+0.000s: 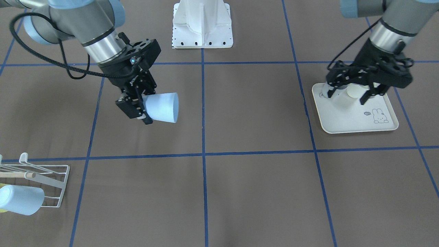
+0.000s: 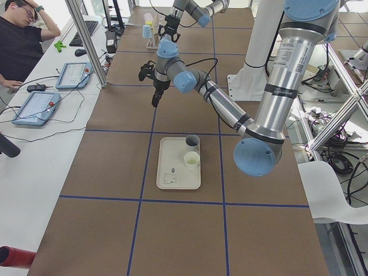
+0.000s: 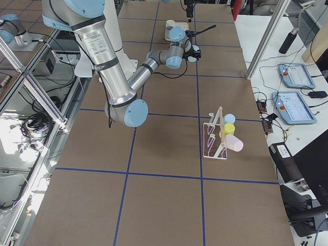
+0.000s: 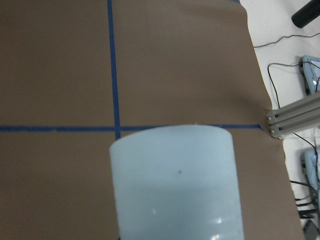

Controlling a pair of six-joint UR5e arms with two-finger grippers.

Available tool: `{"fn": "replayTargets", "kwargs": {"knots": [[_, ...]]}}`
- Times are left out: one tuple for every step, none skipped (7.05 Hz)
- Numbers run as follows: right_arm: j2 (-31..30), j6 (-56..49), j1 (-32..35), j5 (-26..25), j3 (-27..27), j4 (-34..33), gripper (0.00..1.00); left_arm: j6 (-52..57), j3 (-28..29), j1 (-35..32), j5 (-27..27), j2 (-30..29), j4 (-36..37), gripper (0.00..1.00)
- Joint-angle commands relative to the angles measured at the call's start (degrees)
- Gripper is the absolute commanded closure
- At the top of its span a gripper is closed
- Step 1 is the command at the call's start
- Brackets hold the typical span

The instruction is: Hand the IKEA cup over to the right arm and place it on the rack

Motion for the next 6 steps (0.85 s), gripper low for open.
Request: {"fn": "replayTargets", "kwargs": {"knots": [[-0.2,-26.21,5.31,-8.12,7.24,-19.0,0.56,14.13,0.43,-9.7,-1.89,6.04,0.45,0.0],[-0.12,-37.29,4.27,-18.89,9.61,-27.16,0.56,14.78,0.34,-11.04,-6.6,6.93,0.36,0.0],[-0.03,-44.54,0.17,-31.09,11.2,-34.38,0.57,14.79,0.26,-11.48,-9.87,7.38,0.36,0.0],[0.06,-45.65,-3.87,-39.14,11.13,-40.37,0.6,14.61,0.08,-11.58,-10.68,7.64,0.36,0.0],[-0.11,-45.75,-5.65,-41.74,11.05,-43.3,0.63,14.26,0.08,-11.49,-10.78,7.64,0.36,0.0],[-1.07,-45.58,-5.67,-42.55,11.04,-45.25,0.67,14.08,0.17,-11.49,-10.87,7.64,0.36,0.0]]}}
